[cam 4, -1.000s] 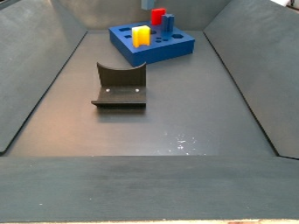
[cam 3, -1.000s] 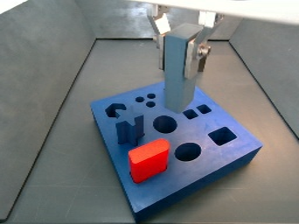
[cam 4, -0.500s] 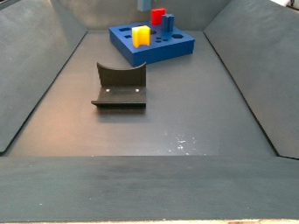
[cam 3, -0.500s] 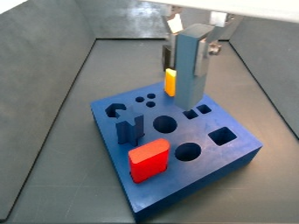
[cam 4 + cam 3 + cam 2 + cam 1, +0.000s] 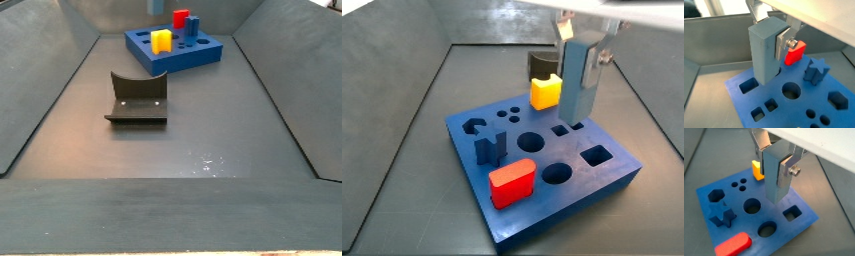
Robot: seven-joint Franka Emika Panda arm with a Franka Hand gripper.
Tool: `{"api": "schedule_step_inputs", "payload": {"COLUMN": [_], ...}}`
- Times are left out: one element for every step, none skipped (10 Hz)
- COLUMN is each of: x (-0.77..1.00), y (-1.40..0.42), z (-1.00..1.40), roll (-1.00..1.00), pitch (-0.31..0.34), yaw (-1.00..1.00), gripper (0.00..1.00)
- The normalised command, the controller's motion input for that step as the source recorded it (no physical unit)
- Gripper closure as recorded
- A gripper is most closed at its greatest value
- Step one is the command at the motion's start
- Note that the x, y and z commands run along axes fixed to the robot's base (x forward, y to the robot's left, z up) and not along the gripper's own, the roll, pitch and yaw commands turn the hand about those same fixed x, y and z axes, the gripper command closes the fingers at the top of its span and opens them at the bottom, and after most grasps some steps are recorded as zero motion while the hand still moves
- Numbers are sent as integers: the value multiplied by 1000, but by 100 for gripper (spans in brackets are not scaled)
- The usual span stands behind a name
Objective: Pick up the rectangle object. Move up. Place the rectangle object on the fixture. Regrasp the rectangle object. Move to above the board. Insert the rectangle object.
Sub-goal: Insert the rectangle object.
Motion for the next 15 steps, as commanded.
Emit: {"api": "schedule_step_inputs", "payload": {"x": [20, 357, 294, 46, 474, 769, 757, 480, 0, 34, 743, 600, 46, 0, 0], "y": [0, -126, -191, 0, -374, -437, -394, -200, 0, 0, 57, 100, 0, 49, 397], "z": [-180, -189, 0, 0, -197, -257, -254, -137, 0, 0, 0, 0, 0, 0, 0], "roll": [-57, -63, 0, 0, 0, -131, -206, -217, 0, 0, -14, -26, 57, 0, 0], "pitch": [0, 0, 37, 0, 0, 0, 0, 0, 0, 0, 194, 140, 74, 0, 200], "yaw": [-1000, -694, -151, 0, 211, 291, 306, 237, 14, 0, -306, -451, -60, 0, -200], "gripper": [100, 100, 100, 100, 100, 100, 100, 100, 100, 100, 100, 100, 100, 100, 100]}}
